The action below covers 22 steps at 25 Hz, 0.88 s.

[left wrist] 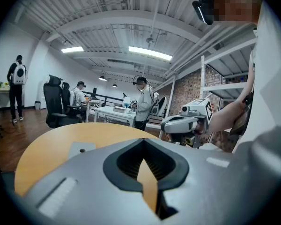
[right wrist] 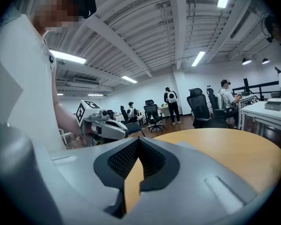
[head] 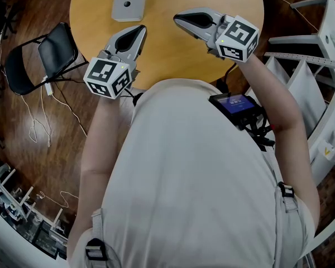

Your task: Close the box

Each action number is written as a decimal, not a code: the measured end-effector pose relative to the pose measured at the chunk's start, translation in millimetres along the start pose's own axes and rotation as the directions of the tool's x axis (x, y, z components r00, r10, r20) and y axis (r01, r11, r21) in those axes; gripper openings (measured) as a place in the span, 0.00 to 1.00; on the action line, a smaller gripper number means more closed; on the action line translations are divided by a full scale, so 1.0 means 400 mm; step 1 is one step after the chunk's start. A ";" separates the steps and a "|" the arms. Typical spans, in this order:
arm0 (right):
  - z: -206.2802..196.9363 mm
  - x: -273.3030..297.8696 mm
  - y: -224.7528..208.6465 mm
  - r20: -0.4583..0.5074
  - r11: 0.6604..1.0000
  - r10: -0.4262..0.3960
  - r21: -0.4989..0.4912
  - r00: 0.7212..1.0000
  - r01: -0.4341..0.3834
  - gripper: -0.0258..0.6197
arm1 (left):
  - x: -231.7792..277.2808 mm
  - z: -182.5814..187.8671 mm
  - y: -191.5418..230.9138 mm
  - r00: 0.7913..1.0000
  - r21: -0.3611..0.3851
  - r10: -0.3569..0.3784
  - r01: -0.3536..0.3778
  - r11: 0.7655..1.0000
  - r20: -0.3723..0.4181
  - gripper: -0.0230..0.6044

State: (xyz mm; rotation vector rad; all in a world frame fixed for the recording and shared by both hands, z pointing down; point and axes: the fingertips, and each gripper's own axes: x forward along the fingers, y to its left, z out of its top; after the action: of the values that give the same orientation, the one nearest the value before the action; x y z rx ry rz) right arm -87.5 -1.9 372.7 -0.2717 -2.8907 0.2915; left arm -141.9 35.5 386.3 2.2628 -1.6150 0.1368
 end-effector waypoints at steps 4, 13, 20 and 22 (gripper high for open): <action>0.003 0.000 0.000 -0.001 1.000 -0.001 -0.003 1.000 0.001 0.04 | -0.001 0.005 0.003 1.000 0.001 0.001 -0.001 1.000 0.002 0.04; -0.001 -0.004 -0.003 0.001 1.000 -0.010 -0.002 1.000 0.010 0.04 | -0.001 -0.002 -0.003 1.000 -0.002 -0.001 0.001 1.000 -0.005 0.04; -0.001 -0.004 -0.002 0.002 1.000 -0.008 -0.007 1.000 0.008 0.04 | 0.001 -0.005 -0.010 1.000 0.002 -0.005 0.005 1.000 -0.010 0.04; -0.001 -0.002 -0.002 0.005 1.000 -0.007 -0.006 1.000 0.007 0.04 | 0.000 -0.004 -0.008 1.000 0.004 -0.002 0.002 1.000 -0.010 0.04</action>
State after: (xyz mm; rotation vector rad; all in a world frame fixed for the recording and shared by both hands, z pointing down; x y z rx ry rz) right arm -86.7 -2.9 373.2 -0.2620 -2.8969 0.2822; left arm -138.8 36.9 387.2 2.2632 -1.6084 0.1499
